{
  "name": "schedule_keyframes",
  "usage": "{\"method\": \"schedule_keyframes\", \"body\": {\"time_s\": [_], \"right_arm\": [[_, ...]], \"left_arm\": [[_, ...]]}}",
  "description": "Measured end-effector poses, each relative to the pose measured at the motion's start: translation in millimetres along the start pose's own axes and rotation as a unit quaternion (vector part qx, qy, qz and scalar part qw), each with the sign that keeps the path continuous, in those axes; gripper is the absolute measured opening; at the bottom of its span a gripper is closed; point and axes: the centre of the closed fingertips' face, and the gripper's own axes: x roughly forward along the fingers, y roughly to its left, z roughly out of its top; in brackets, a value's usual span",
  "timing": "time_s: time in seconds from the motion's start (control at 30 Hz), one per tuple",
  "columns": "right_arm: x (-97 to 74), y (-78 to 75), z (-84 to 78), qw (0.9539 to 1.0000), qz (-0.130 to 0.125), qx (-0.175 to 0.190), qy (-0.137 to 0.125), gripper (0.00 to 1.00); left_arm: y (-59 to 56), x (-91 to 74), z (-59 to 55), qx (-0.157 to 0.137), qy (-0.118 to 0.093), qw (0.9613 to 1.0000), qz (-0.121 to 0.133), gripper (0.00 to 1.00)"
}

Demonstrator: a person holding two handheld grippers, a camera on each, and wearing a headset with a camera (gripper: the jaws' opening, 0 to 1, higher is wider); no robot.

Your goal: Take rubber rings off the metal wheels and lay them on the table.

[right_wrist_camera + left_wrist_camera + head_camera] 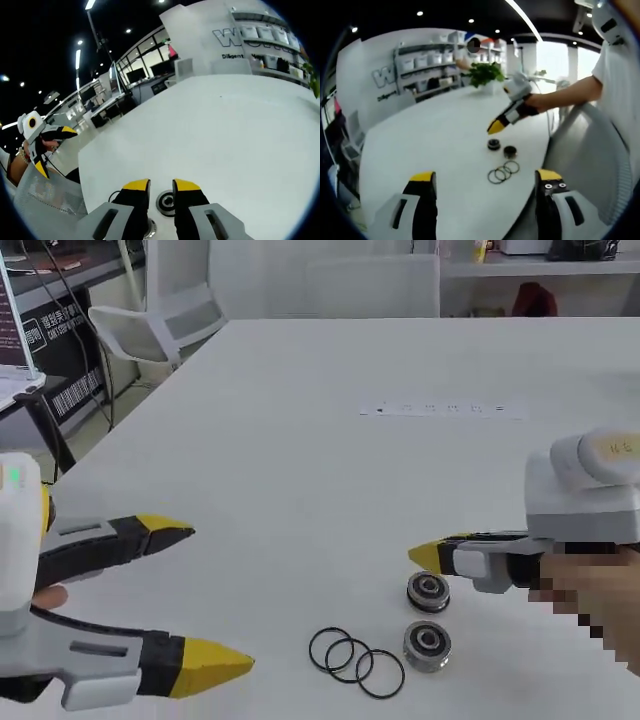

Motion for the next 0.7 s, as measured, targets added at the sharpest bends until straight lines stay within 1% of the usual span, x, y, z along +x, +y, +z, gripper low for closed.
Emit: {"method": "schedule_keyframes", "body": {"time_s": [0.07,0.13,0.27,0.33,0.43,0.53,0.7], "right_arm": [[-0.8,-4.7,-3.0,1.0000,-0.006,0.001,0.005,0.16],[-2.9,-13.4,-7.1,0.9998,-0.016,0.000,0.011,0.16],[-8.3,-24.6,-9.5,0.9996,-0.024,0.004,0.011,0.17],[-10.3,-29.3,-10.6,0.9995,-0.028,0.007,0.011,0.17],[-14.3,-37.4,-15.2,0.9991,-0.037,0.008,0.017,0.16],[-15.8,-40.4,-19.6,0.9990,-0.035,0.016,0.022,0.16],[-14.7,-39.1,-26.6,0.9988,-0.031,0.005,0.038,0.16]], "left_arm": [[1.3,2.9,4.9,0.006,-0.002,1.0000,-0.004,0.80],[3.3,9.3,14.9,0.019,-0.005,0.9997,-0.012,0.80],[7.0,20.7,32.2,0.040,-0.013,0.9988,-0.025,0.79],[8.5,26.2,38.2,0.047,-0.014,0.9983,-0.031,0.78],[12.2,38.8,49.1,0.065,-0.015,0.9970,-0.038,0.76],[13.4,51.5,59.1,0.076,-0.021,0.9957,-0.050,0.74],[9.7,72.2,74.9,0.088,-0.034,0.9926,-0.076,0.72]]}}
